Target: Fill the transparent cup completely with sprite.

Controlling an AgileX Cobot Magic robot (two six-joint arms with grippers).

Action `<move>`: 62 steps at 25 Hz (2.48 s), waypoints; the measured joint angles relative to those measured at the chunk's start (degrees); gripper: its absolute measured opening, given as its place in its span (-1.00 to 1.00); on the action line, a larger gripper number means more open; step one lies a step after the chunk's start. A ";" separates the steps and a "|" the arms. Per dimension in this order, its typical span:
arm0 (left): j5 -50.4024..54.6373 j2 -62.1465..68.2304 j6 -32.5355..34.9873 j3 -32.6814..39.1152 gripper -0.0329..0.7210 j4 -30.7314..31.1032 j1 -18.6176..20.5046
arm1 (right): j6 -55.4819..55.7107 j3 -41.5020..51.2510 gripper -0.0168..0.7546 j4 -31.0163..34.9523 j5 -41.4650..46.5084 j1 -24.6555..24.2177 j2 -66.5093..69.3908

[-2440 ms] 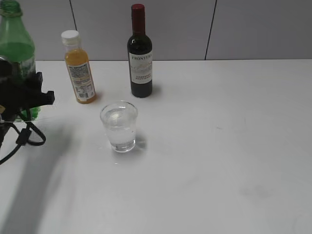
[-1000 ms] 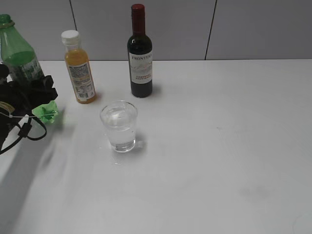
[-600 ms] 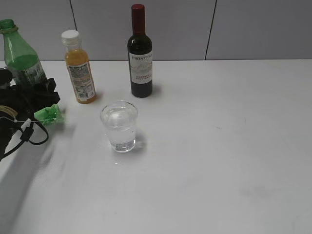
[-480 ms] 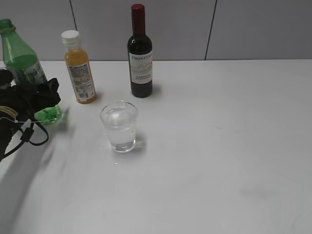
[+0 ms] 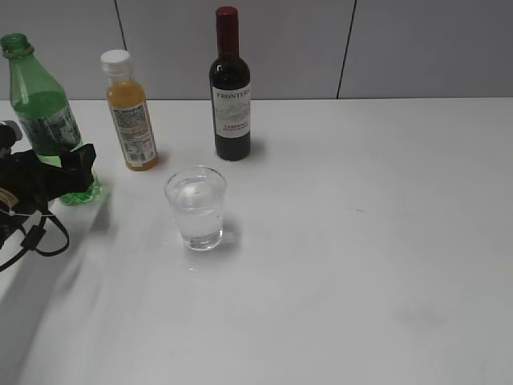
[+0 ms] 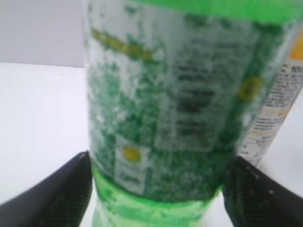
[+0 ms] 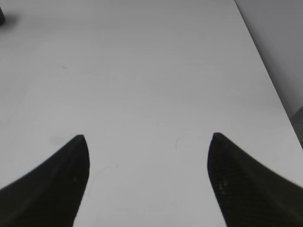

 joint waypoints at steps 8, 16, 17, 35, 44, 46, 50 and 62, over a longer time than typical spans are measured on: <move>0.00 -5.00 0.38 6.93 0.79 -0.22 0.00 | 0.00 0.00 0.58 0.00 0.00 0.00 0.00; 0.05 -15.57 4.76 13.52 0.74 -1.52 0.00 | 0.00 0.00 0.58 0.00 0.00 0.00 0.00; 0.05 -17.29 6.09 14.13 0.73 -1.82 0.00 | -0.07 0.00 0.58 0.00 0.00 0.00 0.00; 57.07 -51.92 25.64 3.65 0.67 -13.55 1.14 | -0.01 0.00 0.58 0.00 0.00 0.00 0.00; 98.69 -53.33 21.24 -23.77 0.64 -8.04 11.63 | -0.10 0.00 0.58 0.00 0.00 0.00 0.00; 106.40 -53.33 14.72 -28.68 0.63 -0.13 12.53 | -0.10 0.00 0.58 0.00 0.00 0.00 0.00; 121.00 -53.61 6.03 -35.18 0.62 11.32 12.95 | -0.10 0.00 0.58 0.00 0.00 0.00 0.00; 127.02 -65.59 7.38 -19.94 0.62 7.42 9.72 | -0.03 0.00 0.58 0.00 0.00 0.00 0.00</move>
